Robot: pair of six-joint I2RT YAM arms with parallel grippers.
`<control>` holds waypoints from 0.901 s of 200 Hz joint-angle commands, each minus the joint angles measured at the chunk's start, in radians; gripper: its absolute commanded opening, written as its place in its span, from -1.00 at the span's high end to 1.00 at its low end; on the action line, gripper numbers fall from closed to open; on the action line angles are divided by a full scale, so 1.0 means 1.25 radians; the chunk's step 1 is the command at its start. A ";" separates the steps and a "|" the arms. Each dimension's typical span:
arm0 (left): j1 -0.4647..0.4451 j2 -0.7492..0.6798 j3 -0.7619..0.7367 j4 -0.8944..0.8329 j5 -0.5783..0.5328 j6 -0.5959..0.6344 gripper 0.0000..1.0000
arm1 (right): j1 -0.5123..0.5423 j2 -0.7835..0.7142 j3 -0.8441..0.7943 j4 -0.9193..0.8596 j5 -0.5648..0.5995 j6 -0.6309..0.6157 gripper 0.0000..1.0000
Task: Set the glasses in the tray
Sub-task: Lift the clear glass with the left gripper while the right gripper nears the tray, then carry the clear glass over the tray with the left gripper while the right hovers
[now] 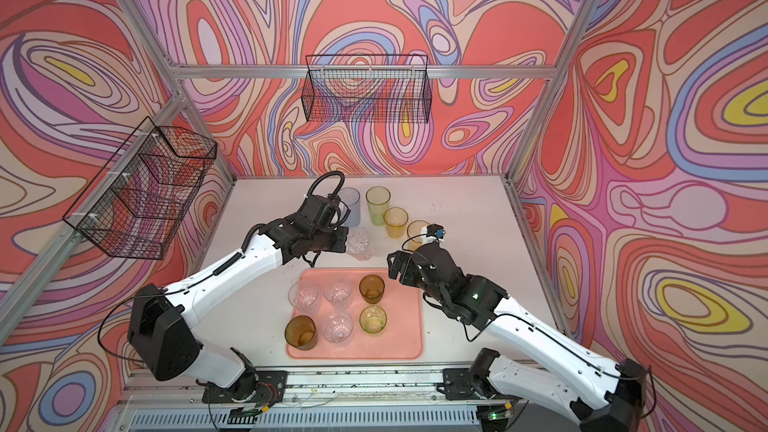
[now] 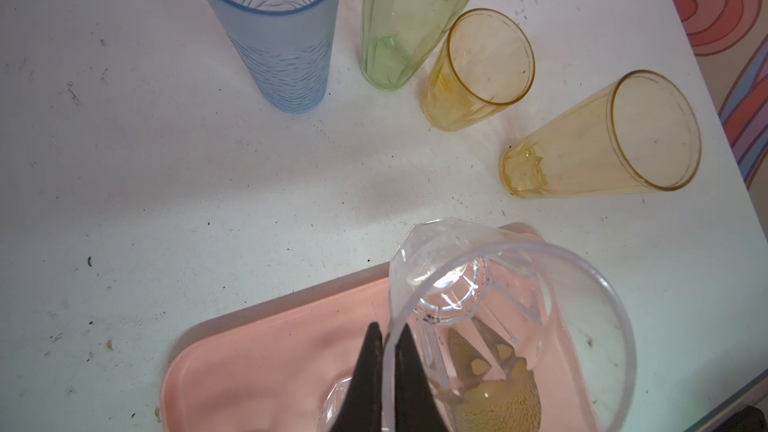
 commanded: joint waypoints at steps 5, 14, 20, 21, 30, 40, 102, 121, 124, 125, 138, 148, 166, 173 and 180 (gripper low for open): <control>-0.020 -0.021 0.010 -0.029 -0.014 0.004 1.00 | -0.075 0.011 -0.001 0.026 -0.115 -0.068 -0.97; -0.025 -0.021 0.012 -0.036 -0.015 0.006 1.00 | -0.104 0.019 0.005 0.028 -0.144 -0.084 -0.97; -0.029 -0.021 0.016 -0.038 -0.018 0.006 1.00 | -0.122 0.022 0.011 0.027 -0.160 -0.095 -0.97; -0.030 -0.020 0.015 -0.039 -0.017 0.006 1.00 | -0.125 0.023 0.011 0.026 -0.161 -0.096 -0.97; -0.034 -0.022 0.016 -0.043 -0.018 0.004 1.00 | -0.148 0.024 0.019 0.022 -0.174 -0.108 -0.97; -0.039 -0.024 0.018 -0.048 -0.017 0.003 1.00 | -0.173 0.024 0.022 0.020 -0.183 -0.120 -0.97; -0.086 -0.042 0.045 -0.086 -0.030 0.006 1.00 | -0.248 0.054 0.050 -0.047 -0.222 -0.187 -0.97; -0.103 -0.046 0.056 -0.097 -0.038 0.008 1.00 | -0.260 0.050 0.037 -0.047 -0.244 -0.196 -0.97; -0.106 -0.046 0.059 -0.099 -0.039 0.009 1.00 | -0.262 0.050 0.036 -0.047 -0.245 -0.195 -0.97; -0.107 -0.047 0.059 -0.100 -0.041 0.010 1.00 | -0.262 0.050 0.036 -0.047 -0.245 -0.196 -0.97; -0.114 -0.046 0.071 -0.107 -0.045 0.009 1.00 | -0.266 0.051 0.027 -0.050 -0.249 -0.195 -0.97; -0.119 -0.045 0.079 -0.112 -0.045 0.010 1.00 | -0.268 0.050 0.019 -0.045 -0.258 -0.195 -0.97; -0.132 -0.042 0.097 -0.125 -0.047 0.012 1.00 | -0.273 0.050 0.005 -0.036 -0.280 -0.193 -0.97; -0.138 -0.041 0.103 -0.130 -0.048 0.012 1.00 | -0.275 0.049 0.003 -0.037 -0.284 -0.193 -0.97; -0.145 -0.042 0.107 -0.134 -0.051 0.012 1.00 | -0.277 0.049 0.001 -0.037 -0.289 -0.192 -0.97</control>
